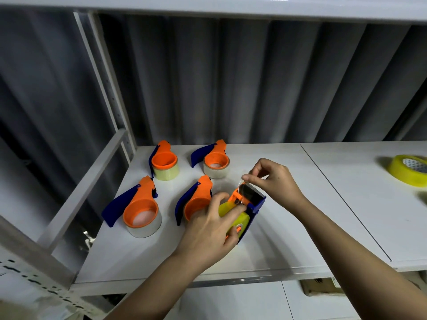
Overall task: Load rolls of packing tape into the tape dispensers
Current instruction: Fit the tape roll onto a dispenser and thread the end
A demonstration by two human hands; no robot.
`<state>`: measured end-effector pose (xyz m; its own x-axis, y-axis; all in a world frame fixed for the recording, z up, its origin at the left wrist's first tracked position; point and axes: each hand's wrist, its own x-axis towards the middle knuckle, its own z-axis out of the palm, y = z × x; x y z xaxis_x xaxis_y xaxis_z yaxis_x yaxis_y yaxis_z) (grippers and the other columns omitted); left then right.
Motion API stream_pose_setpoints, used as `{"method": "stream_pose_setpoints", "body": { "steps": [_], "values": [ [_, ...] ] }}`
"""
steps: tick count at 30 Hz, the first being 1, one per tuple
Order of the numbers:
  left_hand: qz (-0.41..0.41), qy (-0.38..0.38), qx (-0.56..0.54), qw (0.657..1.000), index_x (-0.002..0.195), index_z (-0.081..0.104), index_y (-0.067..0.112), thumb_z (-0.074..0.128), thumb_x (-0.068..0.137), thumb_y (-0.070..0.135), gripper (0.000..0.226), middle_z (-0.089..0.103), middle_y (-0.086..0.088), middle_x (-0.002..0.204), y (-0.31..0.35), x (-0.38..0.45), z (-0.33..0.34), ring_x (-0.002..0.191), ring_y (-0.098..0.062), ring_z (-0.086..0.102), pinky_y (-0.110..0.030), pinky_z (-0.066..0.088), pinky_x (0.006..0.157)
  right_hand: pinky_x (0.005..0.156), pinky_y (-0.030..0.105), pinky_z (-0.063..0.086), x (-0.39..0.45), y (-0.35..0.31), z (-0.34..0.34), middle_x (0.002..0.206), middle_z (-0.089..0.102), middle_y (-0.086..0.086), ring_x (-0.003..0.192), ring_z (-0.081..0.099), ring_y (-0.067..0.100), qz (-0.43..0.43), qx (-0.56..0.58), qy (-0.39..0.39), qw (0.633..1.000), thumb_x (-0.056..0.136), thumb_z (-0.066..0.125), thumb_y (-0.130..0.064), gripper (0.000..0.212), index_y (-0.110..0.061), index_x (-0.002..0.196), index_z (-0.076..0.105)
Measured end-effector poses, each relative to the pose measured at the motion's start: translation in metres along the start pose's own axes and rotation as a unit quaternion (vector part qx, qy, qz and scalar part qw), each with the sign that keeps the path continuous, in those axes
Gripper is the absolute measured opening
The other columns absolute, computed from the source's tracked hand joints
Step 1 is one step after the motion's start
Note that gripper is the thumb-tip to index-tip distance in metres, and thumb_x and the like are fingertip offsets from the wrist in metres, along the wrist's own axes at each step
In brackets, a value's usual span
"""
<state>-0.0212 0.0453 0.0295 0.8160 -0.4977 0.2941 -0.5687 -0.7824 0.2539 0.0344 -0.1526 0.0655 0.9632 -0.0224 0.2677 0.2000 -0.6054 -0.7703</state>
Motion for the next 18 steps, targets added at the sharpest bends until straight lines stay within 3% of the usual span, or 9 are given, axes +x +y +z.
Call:
{"method": "stream_pose_setpoints", "body": {
  "steps": [5, 10, 13, 18],
  "values": [
    [-0.007, 0.003, -0.006, 1.0, 0.123, 0.048, 0.041, 0.045, 0.082, 0.033, 0.042, 0.037, 0.002, 0.128, -0.001, -0.001, 0.003, 0.078, -0.019, 0.062, -0.027, 0.054, 0.055, 0.068, 0.034, 0.053, -0.004, 0.001, -0.006, 0.075, 0.068, -0.002, 0.074, 0.066, 0.015, 0.03, 0.0, 0.01, 1.0, 0.078, 0.077, -0.033, 0.026, -0.015, 0.073, 0.06],
    [0.006, 0.015, -0.003, 1.0, 0.12, 0.056, 0.041, 0.044, 0.08, 0.034, 0.042, 0.043, 0.001, 0.125, -0.002, 0.0, 0.001, 0.078, -0.015, 0.063, -0.028, 0.054, 0.051, 0.052, 0.021, 0.048, -0.017, 0.009, -0.01, 0.077, 0.07, 0.0, 0.064, 0.066, 0.013, 0.092, 0.057, 0.012, 0.994, 0.085, 0.07, -0.026, 0.024, -0.011, 0.073, 0.055],
    [0.014, 0.011, -0.006, 1.0, 0.12, 0.055, 0.041, 0.046, 0.08, 0.032, 0.042, 0.042, 0.0, 0.127, -0.002, 0.0, 0.0, 0.077, -0.017, 0.064, -0.029, 0.053, 0.051, 0.054, 0.023, 0.051, -0.02, 0.009, -0.01, 0.082, 0.071, 0.009, 0.063, 0.062, 0.017, 0.136, 0.122, -0.004, 0.983, 0.089, 0.067, -0.022, 0.022, -0.01, 0.075, 0.054],
    [0.018, 0.008, -0.006, 1.0, 0.122, 0.048, 0.043, 0.052, 0.079, 0.029, 0.045, 0.042, -0.001, 0.131, -0.001, 0.002, -0.001, 0.072, -0.016, 0.064, -0.025, 0.05, 0.048, 0.06, 0.027, 0.053, -0.017, 0.003, -0.017, 0.085, 0.071, 0.006, 0.065, 0.062, 0.019, 0.171, 0.154, -0.046, 0.972, 0.093, 0.062, -0.02, 0.023, -0.011, 0.075, 0.051]
  ]
}}
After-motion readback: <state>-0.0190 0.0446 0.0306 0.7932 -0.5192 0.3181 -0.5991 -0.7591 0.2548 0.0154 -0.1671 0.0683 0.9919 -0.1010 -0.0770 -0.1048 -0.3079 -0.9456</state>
